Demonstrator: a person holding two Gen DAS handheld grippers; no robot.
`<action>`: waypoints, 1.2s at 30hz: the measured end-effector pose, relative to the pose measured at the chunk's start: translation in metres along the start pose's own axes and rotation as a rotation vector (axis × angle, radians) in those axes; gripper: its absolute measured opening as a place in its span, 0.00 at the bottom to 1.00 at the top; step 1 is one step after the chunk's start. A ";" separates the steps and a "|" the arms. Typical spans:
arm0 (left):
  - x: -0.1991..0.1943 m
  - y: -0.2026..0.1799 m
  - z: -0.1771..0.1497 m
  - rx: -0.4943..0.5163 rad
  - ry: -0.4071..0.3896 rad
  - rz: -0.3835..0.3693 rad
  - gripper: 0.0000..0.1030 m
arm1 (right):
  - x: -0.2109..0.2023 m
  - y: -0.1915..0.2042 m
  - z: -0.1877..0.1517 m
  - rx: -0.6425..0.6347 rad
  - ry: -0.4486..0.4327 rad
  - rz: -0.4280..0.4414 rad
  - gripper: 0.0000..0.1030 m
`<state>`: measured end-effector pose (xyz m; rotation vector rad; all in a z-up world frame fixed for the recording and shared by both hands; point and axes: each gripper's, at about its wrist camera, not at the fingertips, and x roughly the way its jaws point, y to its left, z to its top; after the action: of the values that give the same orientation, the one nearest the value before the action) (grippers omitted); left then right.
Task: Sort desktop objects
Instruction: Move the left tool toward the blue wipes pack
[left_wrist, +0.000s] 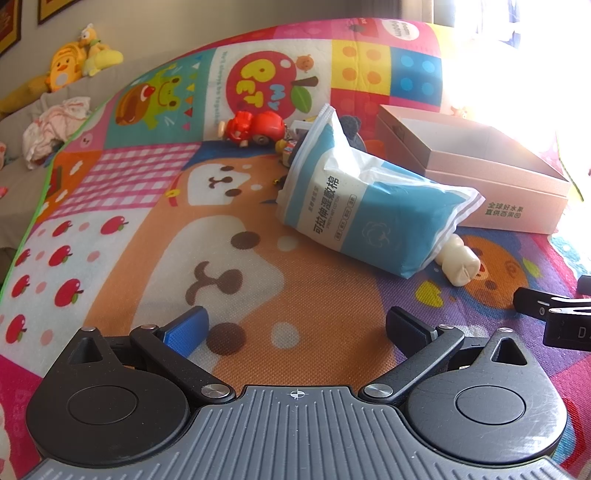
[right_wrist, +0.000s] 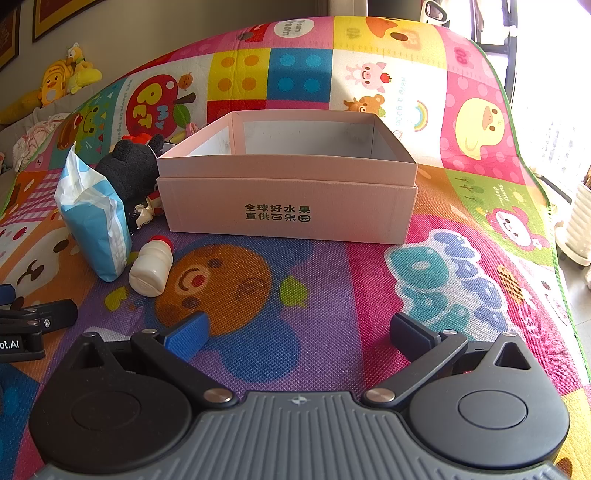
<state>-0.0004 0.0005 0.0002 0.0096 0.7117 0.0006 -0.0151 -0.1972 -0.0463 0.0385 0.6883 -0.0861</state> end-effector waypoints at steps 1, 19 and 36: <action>0.000 0.000 0.000 0.001 0.000 0.001 1.00 | 0.000 0.000 0.000 0.000 0.000 0.000 1.00; -0.001 0.004 -0.001 0.002 0.002 -0.002 1.00 | 0.004 0.003 -0.003 -0.006 0.011 0.001 1.00; 0.002 0.000 0.001 0.017 0.030 -0.018 1.00 | 0.007 0.002 0.003 -0.042 0.080 0.041 1.00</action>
<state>0.0017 0.0009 -0.0005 0.0199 0.7418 -0.0229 -0.0072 -0.1961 -0.0486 0.0160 0.7686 -0.0313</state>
